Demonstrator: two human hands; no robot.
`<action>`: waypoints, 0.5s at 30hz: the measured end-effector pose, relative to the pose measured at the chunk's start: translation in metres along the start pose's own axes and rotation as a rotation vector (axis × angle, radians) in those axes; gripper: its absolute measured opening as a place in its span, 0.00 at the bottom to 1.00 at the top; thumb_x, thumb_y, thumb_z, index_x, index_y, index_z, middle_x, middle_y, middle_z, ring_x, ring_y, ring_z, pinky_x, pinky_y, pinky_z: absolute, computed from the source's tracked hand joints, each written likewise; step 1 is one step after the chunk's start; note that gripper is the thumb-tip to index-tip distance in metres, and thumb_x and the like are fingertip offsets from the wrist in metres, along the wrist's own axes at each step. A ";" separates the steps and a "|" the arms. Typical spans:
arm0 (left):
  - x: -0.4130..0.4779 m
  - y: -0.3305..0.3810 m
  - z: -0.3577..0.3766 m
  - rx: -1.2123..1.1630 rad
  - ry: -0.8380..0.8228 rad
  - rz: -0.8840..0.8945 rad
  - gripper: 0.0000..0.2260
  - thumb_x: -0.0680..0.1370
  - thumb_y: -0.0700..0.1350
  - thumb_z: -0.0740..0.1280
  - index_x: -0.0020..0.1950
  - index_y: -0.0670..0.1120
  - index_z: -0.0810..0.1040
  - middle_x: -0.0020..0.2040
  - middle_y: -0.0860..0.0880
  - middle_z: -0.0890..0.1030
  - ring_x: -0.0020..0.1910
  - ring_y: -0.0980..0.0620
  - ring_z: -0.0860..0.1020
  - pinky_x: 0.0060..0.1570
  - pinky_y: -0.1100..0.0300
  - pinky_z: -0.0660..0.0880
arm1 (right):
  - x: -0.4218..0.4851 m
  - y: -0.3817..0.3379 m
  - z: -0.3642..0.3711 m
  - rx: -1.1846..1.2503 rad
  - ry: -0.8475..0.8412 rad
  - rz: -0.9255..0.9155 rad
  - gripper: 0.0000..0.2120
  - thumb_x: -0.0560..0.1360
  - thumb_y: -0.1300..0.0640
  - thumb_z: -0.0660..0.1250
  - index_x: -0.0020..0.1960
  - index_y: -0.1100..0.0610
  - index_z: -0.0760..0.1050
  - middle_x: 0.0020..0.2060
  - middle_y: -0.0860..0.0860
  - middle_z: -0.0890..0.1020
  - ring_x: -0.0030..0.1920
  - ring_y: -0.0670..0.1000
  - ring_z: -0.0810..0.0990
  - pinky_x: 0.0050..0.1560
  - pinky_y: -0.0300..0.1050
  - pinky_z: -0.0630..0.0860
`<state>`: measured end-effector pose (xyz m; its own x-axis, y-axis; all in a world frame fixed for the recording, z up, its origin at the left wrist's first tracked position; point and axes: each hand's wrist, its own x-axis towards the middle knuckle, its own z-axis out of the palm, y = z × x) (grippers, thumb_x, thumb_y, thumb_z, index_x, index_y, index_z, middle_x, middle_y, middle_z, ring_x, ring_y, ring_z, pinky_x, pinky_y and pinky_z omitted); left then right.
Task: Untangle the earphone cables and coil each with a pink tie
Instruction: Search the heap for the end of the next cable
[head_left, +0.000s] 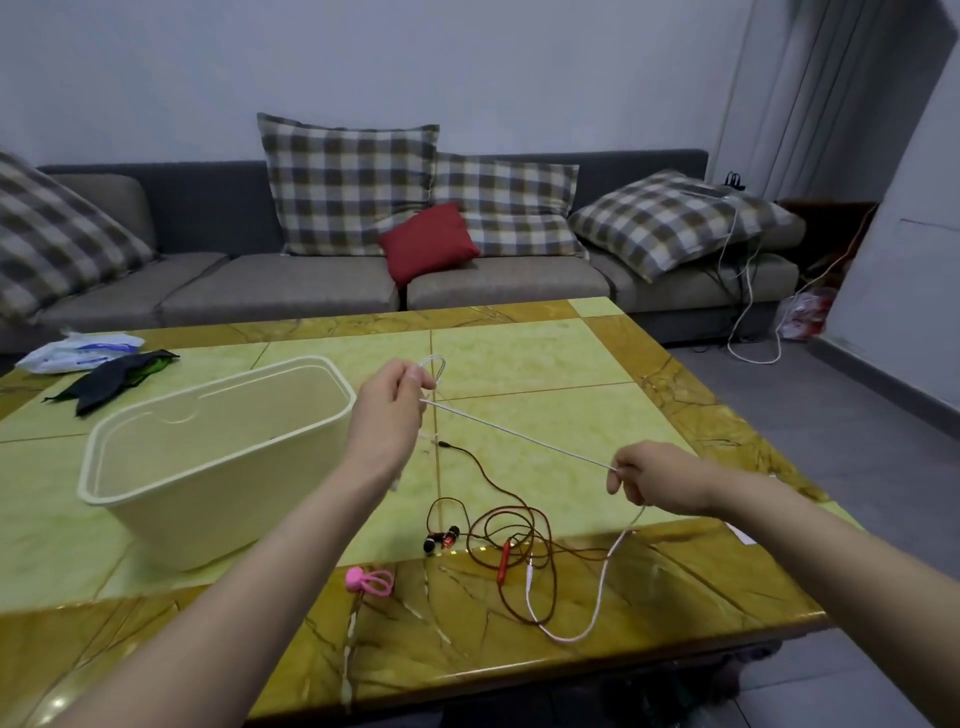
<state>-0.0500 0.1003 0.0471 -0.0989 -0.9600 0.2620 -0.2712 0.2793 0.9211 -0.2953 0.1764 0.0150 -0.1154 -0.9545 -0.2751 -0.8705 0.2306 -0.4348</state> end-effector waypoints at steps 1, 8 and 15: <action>0.000 0.000 0.001 0.002 -0.007 0.000 0.13 0.82 0.44 0.53 0.43 0.47 0.74 0.30 0.52 0.67 0.29 0.54 0.65 0.31 0.59 0.62 | 0.002 -0.001 -0.002 0.004 -0.001 0.011 0.17 0.81 0.64 0.50 0.39 0.54 0.72 0.34 0.49 0.75 0.34 0.45 0.73 0.33 0.34 0.68; 0.001 -0.009 0.007 0.015 -0.072 -0.051 0.13 0.83 0.45 0.53 0.44 0.47 0.75 0.31 0.52 0.67 0.30 0.54 0.64 0.32 0.58 0.62 | -0.003 -0.062 -0.046 0.413 0.792 -0.312 0.12 0.82 0.62 0.52 0.45 0.57 0.72 0.32 0.49 0.76 0.37 0.51 0.78 0.43 0.46 0.74; 0.002 -0.021 0.000 0.030 -0.090 -0.107 0.14 0.83 0.45 0.53 0.48 0.44 0.76 0.29 0.52 0.65 0.28 0.53 0.62 0.31 0.59 0.60 | -0.011 -0.060 -0.055 0.239 0.928 -0.453 0.10 0.82 0.59 0.54 0.47 0.55 0.73 0.32 0.46 0.72 0.33 0.46 0.71 0.35 0.45 0.67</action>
<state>-0.0449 0.0927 0.0286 -0.1527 -0.9791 0.1347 -0.3135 0.1772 0.9329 -0.2675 0.1627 0.0910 -0.2120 -0.7080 0.6737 -0.8188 -0.2477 -0.5179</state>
